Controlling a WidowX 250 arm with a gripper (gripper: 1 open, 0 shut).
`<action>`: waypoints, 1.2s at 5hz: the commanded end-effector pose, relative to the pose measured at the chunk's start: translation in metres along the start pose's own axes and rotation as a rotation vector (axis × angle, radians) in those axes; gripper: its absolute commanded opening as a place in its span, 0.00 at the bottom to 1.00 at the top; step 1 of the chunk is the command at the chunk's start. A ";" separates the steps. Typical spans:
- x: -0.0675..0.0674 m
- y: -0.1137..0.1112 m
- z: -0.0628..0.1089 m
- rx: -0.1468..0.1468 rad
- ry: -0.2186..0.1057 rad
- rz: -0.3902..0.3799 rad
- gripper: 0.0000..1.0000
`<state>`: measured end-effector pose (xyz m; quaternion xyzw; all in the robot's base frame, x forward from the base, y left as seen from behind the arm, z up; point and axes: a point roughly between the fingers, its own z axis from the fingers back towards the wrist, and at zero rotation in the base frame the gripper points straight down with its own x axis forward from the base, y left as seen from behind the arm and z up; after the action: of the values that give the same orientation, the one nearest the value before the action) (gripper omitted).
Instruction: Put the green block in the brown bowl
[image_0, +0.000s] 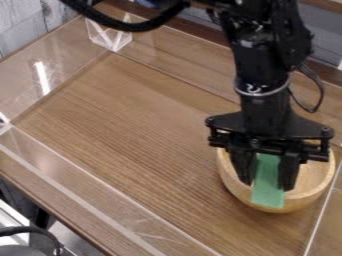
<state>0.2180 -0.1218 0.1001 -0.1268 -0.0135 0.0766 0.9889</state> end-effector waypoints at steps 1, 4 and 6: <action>0.008 -0.013 0.007 -0.026 -0.049 0.019 0.00; 0.008 -0.022 0.003 -0.035 -0.062 0.053 0.00; 0.007 -0.023 0.003 -0.040 -0.063 0.081 0.00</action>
<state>0.2215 -0.1362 0.0946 -0.1292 -0.0169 0.1293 0.9830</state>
